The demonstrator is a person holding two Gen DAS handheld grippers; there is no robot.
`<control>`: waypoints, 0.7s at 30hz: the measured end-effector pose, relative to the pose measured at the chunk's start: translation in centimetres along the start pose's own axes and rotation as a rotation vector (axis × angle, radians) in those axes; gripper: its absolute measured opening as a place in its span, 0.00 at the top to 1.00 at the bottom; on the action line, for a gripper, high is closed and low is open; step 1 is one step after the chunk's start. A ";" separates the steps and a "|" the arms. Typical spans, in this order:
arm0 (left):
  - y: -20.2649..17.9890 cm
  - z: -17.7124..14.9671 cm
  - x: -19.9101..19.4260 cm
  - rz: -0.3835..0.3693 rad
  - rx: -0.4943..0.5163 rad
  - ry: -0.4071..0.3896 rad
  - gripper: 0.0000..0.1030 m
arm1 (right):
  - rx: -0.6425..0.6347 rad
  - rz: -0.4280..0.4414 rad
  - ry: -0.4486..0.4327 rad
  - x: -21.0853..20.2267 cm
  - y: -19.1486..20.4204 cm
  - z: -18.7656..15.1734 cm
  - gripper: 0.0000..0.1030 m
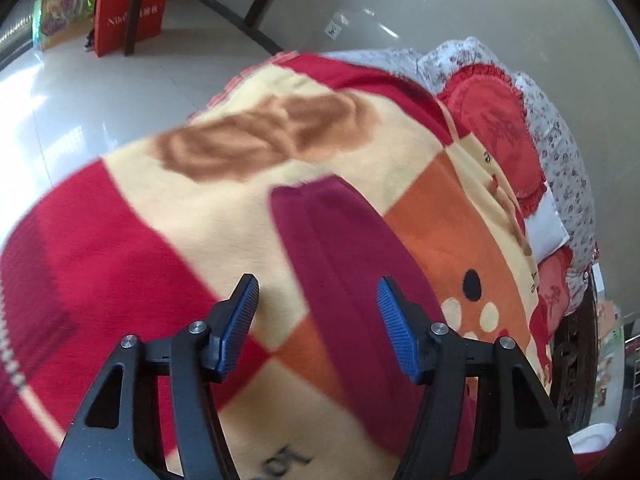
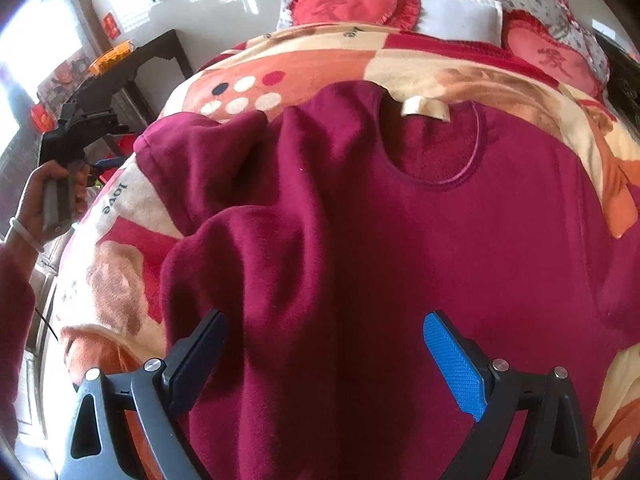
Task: Fold small clothes
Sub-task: 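Grasp the sweatshirt sleeve edge with the left gripper, then lift the sleeve and fold it across the body, then open the left gripper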
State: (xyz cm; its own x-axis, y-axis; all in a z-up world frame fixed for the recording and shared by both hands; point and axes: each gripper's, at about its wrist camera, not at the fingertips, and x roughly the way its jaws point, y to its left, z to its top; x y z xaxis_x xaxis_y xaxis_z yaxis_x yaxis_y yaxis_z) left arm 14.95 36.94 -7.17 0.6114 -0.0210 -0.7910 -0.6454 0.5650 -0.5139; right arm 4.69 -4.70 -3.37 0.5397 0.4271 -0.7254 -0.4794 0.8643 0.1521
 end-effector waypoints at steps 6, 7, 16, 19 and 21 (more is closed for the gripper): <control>-2.0 -0.1 1.4 0.034 0.104 -0.033 0.94 | 0.003 -0.013 0.006 0.5 -0.2 0.2 0.06; -2.1 0.0 0.7 0.023 0.116 -0.046 0.94 | 0.001 -0.012 0.006 0.5 -0.2 0.3 0.06; 3.3 1.7 -4.7 0.044 0.085 -0.111 0.94 | 0.013 0.012 0.001 0.5 -0.4 0.1 0.06; 3.1 0.6 -5.7 0.054 0.105 -0.128 0.94 | 0.018 0.026 -0.001 0.3 -0.1 0.0 0.06; 2.4 -0.1 -6.7 0.025 0.099 -0.131 0.94 | 0.001 0.033 -0.012 -0.2 0.3 0.0 0.06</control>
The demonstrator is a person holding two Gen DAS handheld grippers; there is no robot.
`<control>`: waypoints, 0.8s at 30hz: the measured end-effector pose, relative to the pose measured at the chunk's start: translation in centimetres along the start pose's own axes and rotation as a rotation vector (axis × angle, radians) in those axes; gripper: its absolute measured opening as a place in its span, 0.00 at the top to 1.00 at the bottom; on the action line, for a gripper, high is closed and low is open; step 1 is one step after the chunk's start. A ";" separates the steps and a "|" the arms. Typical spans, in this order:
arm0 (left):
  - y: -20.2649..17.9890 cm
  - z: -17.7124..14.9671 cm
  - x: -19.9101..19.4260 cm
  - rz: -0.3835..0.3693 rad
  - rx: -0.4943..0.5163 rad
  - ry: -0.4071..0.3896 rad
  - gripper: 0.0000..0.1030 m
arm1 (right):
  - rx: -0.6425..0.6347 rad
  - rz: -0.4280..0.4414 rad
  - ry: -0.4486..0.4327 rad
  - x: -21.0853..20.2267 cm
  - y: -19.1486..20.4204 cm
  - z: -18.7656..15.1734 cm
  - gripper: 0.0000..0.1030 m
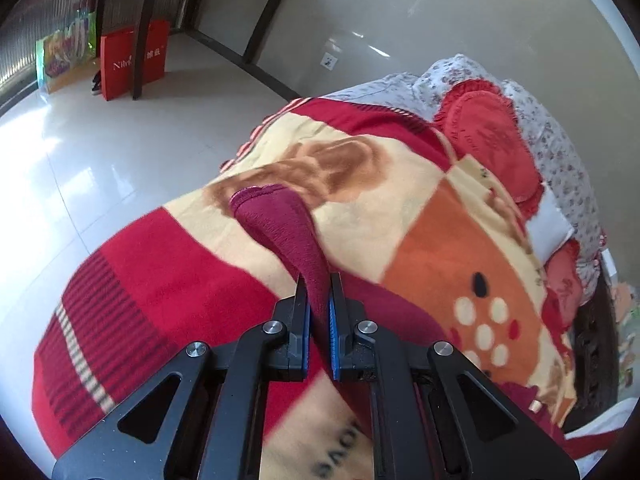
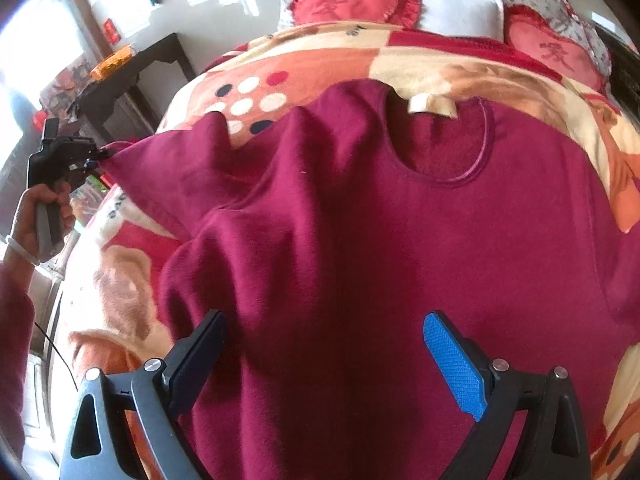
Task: Fold small clothes
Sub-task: 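Lift the sleeve and fold it across the body, then open the left gripper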
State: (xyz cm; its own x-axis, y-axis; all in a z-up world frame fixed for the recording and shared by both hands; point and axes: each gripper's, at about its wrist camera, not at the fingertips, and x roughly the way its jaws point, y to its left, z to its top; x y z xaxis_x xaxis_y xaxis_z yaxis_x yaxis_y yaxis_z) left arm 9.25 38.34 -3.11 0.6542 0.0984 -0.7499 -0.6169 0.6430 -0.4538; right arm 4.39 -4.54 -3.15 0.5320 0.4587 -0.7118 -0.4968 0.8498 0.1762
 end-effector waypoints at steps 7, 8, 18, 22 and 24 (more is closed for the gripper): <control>-10.4 -2.8 -7.6 -0.217 0.215 -0.048 0.94 | 0.041 -0.031 -0.036 -1.6 -2.4 -0.4 0.06; -12.3 -3.7 -8.4 -0.252 0.251 -0.042 0.94 | 0.062 -0.031 -0.040 -1.8 -3.1 -0.5 0.06; -30.1 -20.0 -5.1 -0.451 0.573 0.202 0.94 | 0.248 -0.097 -0.104 -5.5 -11.1 -2.1 0.05; -33.1 -26.9 -0.2 -0.430 0.641 0.332 0.94 | 0.314 -0.142 -0.129 -6.9 -14.8 -2.8 0.05; -33.2 -29.3 2.0 -0.418 0.658 0.420 0.92 | 0.345 -0.163 -0.129 -7.2 -16.3 -3.1 0.05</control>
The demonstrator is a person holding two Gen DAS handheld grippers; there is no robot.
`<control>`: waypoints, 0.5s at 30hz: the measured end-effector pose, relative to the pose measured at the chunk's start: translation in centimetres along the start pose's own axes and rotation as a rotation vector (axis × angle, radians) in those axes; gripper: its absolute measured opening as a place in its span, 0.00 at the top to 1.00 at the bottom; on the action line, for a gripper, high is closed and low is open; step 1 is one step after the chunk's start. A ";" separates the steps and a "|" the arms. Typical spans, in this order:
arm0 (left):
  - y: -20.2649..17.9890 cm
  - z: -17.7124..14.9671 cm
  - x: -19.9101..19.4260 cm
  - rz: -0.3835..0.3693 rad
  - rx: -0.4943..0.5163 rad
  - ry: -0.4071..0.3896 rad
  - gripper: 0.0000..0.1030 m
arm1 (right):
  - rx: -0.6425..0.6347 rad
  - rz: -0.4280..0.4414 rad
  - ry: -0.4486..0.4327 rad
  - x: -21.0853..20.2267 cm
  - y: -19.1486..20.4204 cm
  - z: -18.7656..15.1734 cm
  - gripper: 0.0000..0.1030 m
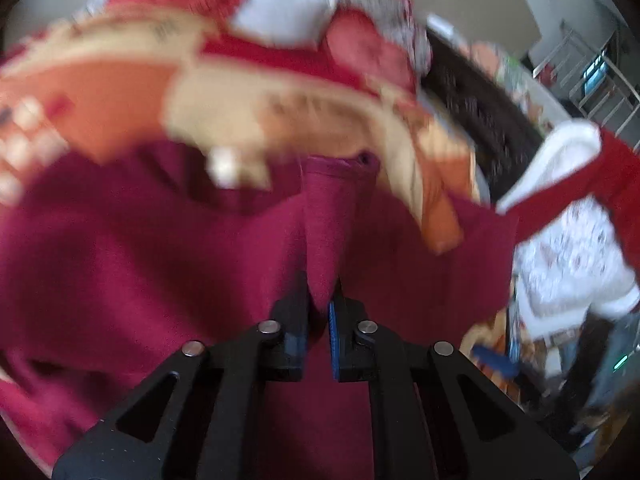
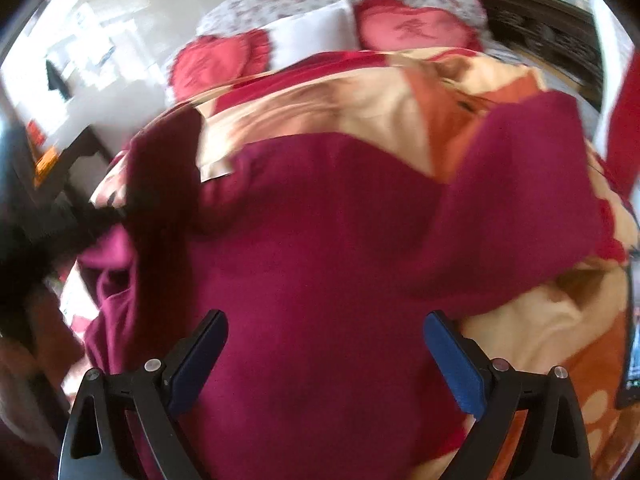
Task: Fold small clothes
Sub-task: 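Lift the sleeve and fold it across the body, then open the left gripper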
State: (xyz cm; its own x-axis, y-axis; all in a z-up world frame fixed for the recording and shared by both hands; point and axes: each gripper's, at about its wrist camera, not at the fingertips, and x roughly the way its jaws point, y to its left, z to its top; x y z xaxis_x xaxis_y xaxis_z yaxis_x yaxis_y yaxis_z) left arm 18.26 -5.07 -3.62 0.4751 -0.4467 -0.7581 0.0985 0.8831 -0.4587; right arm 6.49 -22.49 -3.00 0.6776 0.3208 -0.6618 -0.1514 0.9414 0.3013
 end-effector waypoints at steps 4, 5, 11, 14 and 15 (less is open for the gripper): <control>-0.1 -2.3 0.8 0.025 0.028 0.084 0.73 | 0.041 0.009 0.001 0.4 -1.8 0.8 0.05; -0.3 -2.8 -0.4 0.022 0.043 0.073 0.70 | 0.040 0.019 -0.002 0.4 -1.8 1.1 0.05; 2.2 -5.9 -9.7 0.246 0.124 -0.119 0.46 | -0.022 0.049 -0.031 1.5 0.2 2.5 0.05; 5.6 -7.0 -11.3 0.426 0.098 -0.164 0.46 | -0.062 0.063 -0.016 3.4 2.0 3.4 0.05; 6.5 -7.3 -11.0 0.458 0.080 -0.151 0.46 | -0.082 0.063 -0.004 4.5 2.7 3.7 0.06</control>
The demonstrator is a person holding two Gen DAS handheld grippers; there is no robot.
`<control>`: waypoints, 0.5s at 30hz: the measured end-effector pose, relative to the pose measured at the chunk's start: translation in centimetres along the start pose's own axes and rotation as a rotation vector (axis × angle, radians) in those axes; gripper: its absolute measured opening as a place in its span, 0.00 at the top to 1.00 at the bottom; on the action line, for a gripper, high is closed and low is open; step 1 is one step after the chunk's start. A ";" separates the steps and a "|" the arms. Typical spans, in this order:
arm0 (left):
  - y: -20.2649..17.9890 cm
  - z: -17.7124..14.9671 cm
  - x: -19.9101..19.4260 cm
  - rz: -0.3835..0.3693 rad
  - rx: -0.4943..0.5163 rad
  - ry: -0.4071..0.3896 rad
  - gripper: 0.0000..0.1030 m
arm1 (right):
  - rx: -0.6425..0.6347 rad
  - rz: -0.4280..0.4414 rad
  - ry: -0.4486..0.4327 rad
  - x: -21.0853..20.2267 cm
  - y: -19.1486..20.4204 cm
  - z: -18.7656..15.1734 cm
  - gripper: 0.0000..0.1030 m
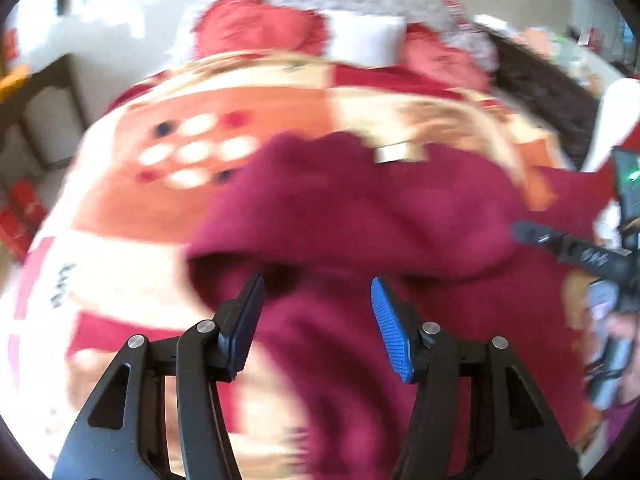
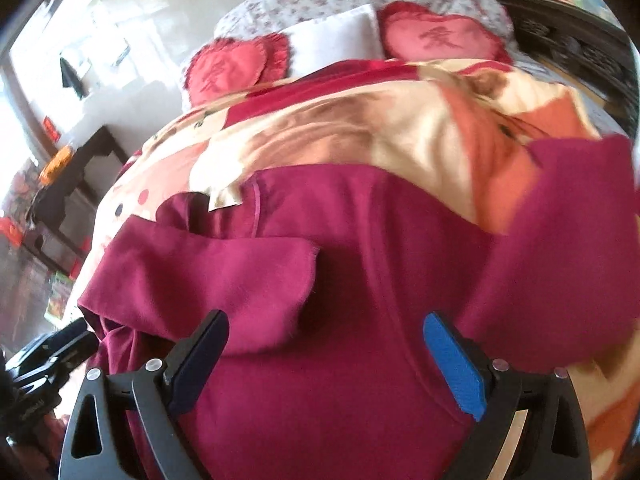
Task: Fold small clothes
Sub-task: 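Lift the sleeve and fold it across the body, then open the left gripper, then grasp the opposite side edge of the sweatshirt with the right gripper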
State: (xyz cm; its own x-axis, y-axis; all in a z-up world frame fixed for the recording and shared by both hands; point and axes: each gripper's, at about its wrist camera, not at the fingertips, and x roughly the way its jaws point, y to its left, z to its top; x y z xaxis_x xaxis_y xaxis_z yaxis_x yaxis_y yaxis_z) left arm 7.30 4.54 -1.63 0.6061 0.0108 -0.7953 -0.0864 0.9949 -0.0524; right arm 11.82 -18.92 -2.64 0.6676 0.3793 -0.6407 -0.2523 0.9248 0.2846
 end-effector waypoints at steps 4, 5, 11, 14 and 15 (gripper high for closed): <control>4.3 -1.8 2.8 0.019 -0.121 0.118 0.46 | -0.104 -0.050 0.060 4.3 2.1 0.9 0.55; 4.7 -2.2 3.4 0.008 -0.143 0.134 0.46 | -0.135 -0.079 0.053 4.7 2.7 1.0 0.62; 5.5 -3.2 3.6 -0.023 -0.196 0.126 0.44 | -0.193 -0.096 -0.090 -1.2 2.2 2.1 0.94; 5.8 -3.5 3.5 -0.024 -0.205 0.123 0.44 | -0.142 -0.179 -0.157 -4.1 -0.5 2.7 0.95; 5.8 -3.5 3.5 -0.026 -0.210 0.122 0.44 | -0.118 -0.210 -0.162 -4.4 -1.6 2.8 0.95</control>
State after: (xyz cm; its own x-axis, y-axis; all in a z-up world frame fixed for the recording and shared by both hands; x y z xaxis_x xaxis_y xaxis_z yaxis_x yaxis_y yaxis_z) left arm 6.21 10.02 -6.83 0.5110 -0.0390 -0.8587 -0.2422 0.9520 -0.1874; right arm 11.27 -22.17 1.77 0.8143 0.1787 -0.5522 -0.1703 0.9831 0.0670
